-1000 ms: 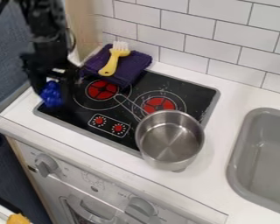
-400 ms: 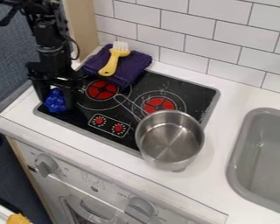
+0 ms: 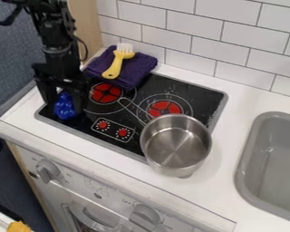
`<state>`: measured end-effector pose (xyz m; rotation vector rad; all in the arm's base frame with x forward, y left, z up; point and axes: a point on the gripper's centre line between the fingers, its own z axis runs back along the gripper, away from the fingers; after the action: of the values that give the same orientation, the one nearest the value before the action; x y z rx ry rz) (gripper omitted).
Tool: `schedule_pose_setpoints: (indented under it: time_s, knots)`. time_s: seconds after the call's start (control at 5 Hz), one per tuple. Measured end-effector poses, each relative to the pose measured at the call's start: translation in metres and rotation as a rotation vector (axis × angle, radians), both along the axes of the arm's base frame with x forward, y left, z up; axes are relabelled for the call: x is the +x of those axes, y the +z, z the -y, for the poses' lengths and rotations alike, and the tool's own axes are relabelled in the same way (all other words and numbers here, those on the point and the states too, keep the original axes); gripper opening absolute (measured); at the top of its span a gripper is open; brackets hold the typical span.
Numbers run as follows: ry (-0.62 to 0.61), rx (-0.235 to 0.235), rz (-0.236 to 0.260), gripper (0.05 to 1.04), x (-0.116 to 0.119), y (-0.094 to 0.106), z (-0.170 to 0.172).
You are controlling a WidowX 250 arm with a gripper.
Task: Move the blue object to the left corner of the stove
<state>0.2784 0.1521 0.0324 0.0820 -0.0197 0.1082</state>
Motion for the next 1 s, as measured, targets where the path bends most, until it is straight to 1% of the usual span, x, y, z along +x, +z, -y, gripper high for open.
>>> schedule_pose_setpoints:
  time_s: [0.2, 0.4, 0.6, 1.0]
  knots:
    - [-0.056, -0.008, 0.054, 0.999, -0.0003, 0.0246, 0.006]
    - [-0.113, -0.027, 0.056, 0.999, -0.0022, 0.0327, 0.0107]
    - [-0.169, -0.022, 0.055, 0.999, 0.0016, 0.0345, 0.0129]
    - [-0.18, -0.022, 0.053, 0.999, 0.002, 0.0345, 0.0141]
